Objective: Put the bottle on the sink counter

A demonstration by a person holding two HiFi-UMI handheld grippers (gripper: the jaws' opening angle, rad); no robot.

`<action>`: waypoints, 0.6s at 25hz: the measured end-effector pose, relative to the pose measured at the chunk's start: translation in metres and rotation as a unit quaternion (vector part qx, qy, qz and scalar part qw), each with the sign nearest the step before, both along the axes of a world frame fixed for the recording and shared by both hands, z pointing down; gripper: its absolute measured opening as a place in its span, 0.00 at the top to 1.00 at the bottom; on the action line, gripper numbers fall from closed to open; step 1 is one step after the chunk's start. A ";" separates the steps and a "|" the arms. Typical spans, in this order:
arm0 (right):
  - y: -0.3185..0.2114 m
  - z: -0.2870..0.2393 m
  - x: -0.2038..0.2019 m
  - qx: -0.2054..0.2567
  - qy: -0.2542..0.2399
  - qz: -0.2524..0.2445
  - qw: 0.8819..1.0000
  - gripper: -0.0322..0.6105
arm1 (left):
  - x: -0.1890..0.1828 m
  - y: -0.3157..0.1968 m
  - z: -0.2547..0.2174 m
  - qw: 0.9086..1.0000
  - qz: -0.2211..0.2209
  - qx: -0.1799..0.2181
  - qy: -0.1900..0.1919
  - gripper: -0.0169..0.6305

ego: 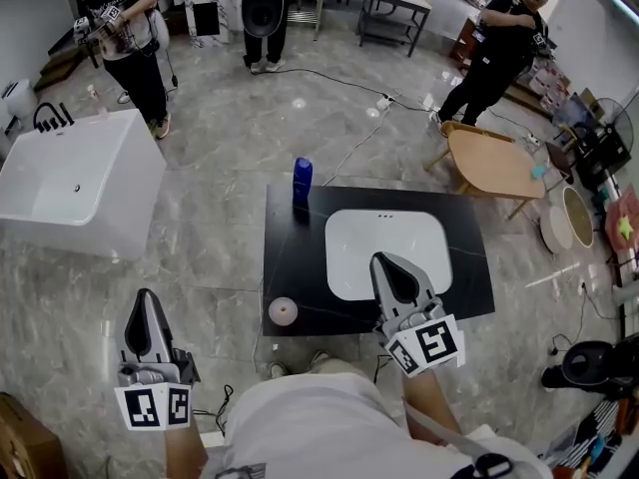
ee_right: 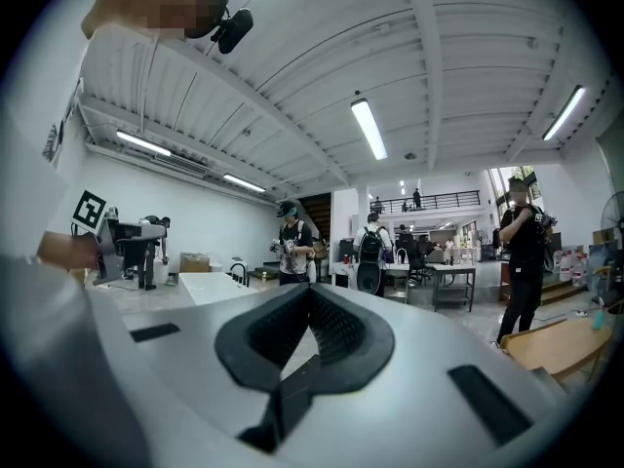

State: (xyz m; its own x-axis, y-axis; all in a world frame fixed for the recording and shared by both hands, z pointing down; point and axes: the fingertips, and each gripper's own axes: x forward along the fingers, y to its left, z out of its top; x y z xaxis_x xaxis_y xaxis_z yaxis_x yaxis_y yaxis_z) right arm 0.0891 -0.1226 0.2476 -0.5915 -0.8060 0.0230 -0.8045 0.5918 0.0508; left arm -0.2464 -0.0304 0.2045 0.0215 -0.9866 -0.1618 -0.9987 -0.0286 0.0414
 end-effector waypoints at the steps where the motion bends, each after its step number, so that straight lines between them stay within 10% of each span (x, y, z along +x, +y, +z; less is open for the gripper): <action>1: 0.001 0.000 -0.001 -0.001 0.000 -0.001 1.000 0.93 | 0.000 0.001 0.000 1.000 0.000 -0.001 0.000 0.95; 15: 0.021 0.007 -0.010 -0.011 0.002 -0.006 1.000 0.93 | -0.001 0.013 0.008 1.000 0.009 -0.007 0.006 0.95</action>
